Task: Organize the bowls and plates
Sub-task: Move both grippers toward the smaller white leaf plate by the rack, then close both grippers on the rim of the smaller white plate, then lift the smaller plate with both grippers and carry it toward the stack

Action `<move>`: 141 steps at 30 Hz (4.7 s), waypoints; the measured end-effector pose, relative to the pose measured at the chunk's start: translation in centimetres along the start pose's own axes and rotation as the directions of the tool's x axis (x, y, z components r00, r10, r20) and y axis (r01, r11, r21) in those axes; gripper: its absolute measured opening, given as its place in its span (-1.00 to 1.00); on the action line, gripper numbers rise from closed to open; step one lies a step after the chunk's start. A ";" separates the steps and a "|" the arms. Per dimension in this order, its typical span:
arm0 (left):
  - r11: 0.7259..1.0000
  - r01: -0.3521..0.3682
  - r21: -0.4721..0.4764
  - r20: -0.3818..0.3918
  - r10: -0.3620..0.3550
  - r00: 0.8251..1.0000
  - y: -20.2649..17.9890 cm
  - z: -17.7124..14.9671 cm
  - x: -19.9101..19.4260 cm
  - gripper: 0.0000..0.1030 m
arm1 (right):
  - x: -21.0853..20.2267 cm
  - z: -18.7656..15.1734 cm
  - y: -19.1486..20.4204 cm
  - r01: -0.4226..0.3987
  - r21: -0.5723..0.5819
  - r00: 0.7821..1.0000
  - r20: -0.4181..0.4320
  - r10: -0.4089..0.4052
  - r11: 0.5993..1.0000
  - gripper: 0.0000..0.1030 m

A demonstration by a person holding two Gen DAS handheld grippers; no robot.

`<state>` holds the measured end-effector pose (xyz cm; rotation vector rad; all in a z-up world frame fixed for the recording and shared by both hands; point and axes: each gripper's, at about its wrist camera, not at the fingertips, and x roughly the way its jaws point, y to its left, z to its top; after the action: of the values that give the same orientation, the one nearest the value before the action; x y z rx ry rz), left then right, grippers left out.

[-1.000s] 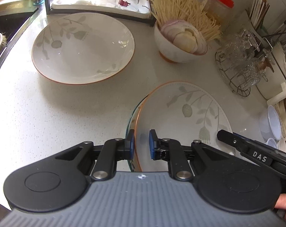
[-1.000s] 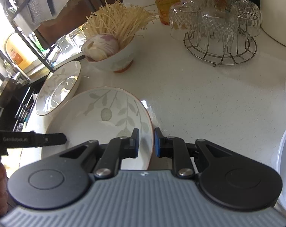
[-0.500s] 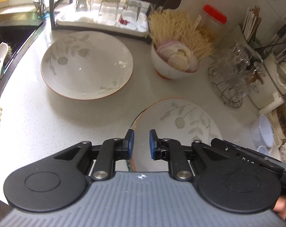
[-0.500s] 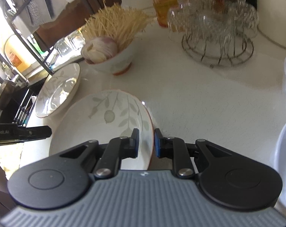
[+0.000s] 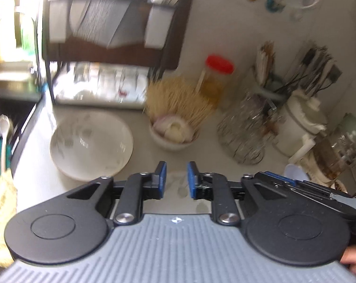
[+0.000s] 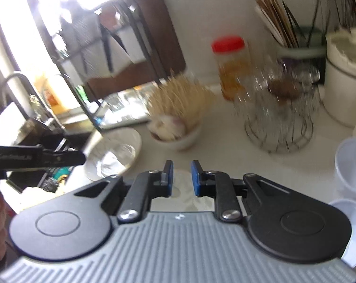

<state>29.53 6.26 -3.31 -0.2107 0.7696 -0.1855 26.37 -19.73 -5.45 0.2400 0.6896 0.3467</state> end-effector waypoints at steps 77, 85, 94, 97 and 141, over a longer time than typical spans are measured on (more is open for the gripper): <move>0.986 -0.141 -0.094 -0.220 0.117 0.968 18.1 1.1 3.9 0.15 | 10.7 2.3 11.6 -0.009 -0.034 0.973 -0.229 0.001 0.999 0.37; 0.987 -0.124 -0.101 -0.214 0.100 0.972 21.1 2.7 7.3 0.15 | 15.7 2.8 11.9 0.020 0.042 0.973 -0.231 -0.010 0.999 0.36; 0.992 -0.091 -0.083 -0.269 0.065 0.961 23.8 4.0 12.1 0.15 | 20.8 2.2 11.1 0.089 0.066 0.963 -0.261 -0.069 0.994 0.32; 0.993 -0.082 -0.083 -0.290 0.054 0.955 25.0 4.4 13.6 0.15 | 22.2 1.8 10.9 0.109 0.073 0.956 -0.281 -0.084 0.991 0.21; 0.997 0.071 0.006 -0.382 -0.064 0.922 27.2 9.0 19.1 -0.80 | 25.0 0.1 9.8 0.177 0.199 0.942 -0.318 -0.107 0.964 -0.56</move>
<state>51.75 28.90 -16.69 -0.1844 1.1491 -0.3053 42.16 -1.02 -16.59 0.3537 1.0488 0.1657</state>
